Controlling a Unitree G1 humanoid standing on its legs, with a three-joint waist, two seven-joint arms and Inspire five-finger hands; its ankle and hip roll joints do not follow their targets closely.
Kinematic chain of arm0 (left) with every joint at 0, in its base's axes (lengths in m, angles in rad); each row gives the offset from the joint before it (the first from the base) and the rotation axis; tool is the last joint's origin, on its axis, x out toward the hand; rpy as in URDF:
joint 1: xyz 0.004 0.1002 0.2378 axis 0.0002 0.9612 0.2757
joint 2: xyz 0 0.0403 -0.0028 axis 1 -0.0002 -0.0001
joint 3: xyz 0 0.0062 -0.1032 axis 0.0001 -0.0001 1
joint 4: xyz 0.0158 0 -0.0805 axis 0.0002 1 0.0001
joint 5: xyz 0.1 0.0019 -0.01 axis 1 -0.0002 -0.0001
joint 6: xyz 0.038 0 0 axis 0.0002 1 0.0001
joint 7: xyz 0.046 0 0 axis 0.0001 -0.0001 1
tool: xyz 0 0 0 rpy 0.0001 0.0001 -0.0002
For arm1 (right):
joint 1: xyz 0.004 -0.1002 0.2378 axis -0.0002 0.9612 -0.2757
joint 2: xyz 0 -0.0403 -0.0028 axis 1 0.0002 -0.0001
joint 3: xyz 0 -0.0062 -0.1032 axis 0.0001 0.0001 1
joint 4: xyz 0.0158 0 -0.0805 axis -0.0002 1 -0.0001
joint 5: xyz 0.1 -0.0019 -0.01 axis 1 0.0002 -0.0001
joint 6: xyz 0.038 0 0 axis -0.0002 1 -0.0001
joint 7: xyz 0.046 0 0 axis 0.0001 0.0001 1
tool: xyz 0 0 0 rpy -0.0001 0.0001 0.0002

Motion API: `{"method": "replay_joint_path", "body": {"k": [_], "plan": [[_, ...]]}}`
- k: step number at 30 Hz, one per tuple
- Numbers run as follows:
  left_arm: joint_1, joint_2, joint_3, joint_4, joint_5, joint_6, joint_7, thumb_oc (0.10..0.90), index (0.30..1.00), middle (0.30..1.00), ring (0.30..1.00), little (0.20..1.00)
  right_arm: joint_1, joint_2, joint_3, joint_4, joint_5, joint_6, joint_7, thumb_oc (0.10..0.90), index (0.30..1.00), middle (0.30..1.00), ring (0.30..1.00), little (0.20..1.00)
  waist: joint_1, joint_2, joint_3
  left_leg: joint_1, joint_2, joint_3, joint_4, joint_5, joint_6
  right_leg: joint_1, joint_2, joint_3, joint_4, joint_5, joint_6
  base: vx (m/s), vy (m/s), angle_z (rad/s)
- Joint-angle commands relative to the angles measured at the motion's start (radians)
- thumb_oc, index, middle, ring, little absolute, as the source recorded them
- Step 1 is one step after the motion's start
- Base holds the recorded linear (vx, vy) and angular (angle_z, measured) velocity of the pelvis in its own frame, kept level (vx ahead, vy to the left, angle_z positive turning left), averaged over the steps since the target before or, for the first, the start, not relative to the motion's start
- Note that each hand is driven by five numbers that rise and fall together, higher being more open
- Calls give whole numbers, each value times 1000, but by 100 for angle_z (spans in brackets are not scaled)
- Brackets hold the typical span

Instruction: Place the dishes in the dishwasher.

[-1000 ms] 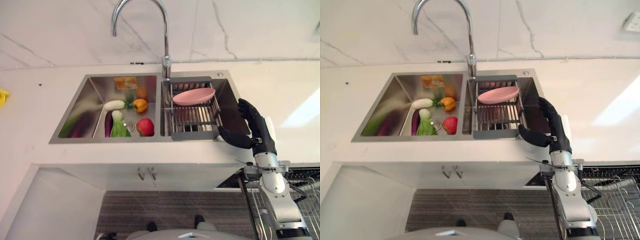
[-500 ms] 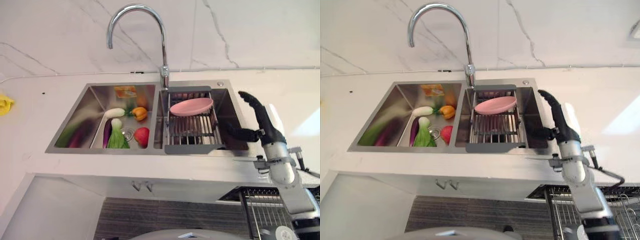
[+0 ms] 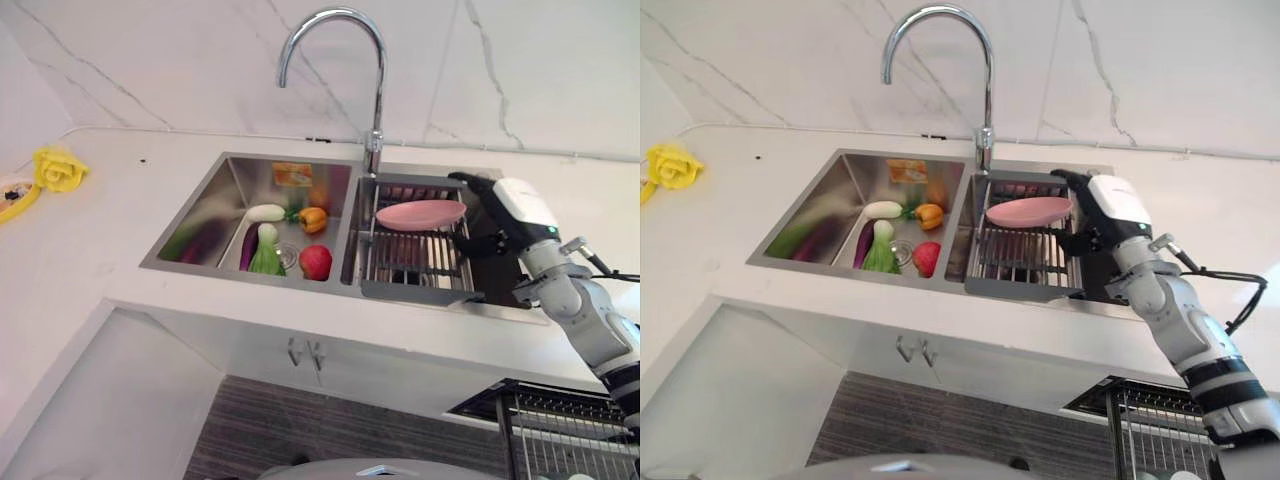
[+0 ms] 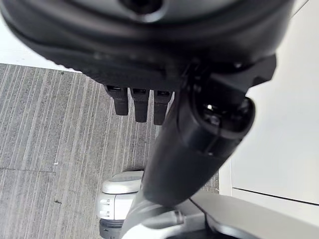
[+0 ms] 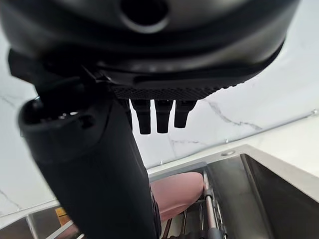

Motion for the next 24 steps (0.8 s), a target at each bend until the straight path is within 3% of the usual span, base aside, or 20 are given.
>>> {"method": "replay_joint_path", "body": {"k": [1,10,23,24], "plan": [[-52,28,-45,72,-21,-18,-20,800,900,900,900,900,-195,-64,43,-10,-34,-49,-22,800,900,900,900,900,42,-66,-9,26,-17,-10,3,-42,0,49,-23,-28,19,-47,45,6,7,12],[-52,28,-59,89,-23,-14,-7,800,900,900,900,900,-322,-67,182,95,-152,-4,-47,800,900,900,900,900,52,-64,-9,24,-23,-19,3,-45,2,52,-28,-42,21,-47,47,9,8,8],[-60,17,-83,91,-20,-3,7,800,900,900,900,900,-409,16,239,231,-234,86,-94,800,900,900,900,900,55,-63,-4,22,-24,-24,3,-52,7,50,-30,-39,25,-52,44,2,2,1],[-60,18,-82,93,-21,-2,11,800,900,900,900,900,-409,29,239,243,-238,95,-98,518,476,476,476,476,57,-63,-4,22,-24,-26,3,-53,7,49,-30,-40,26,-54,43,0,0,0]]}}
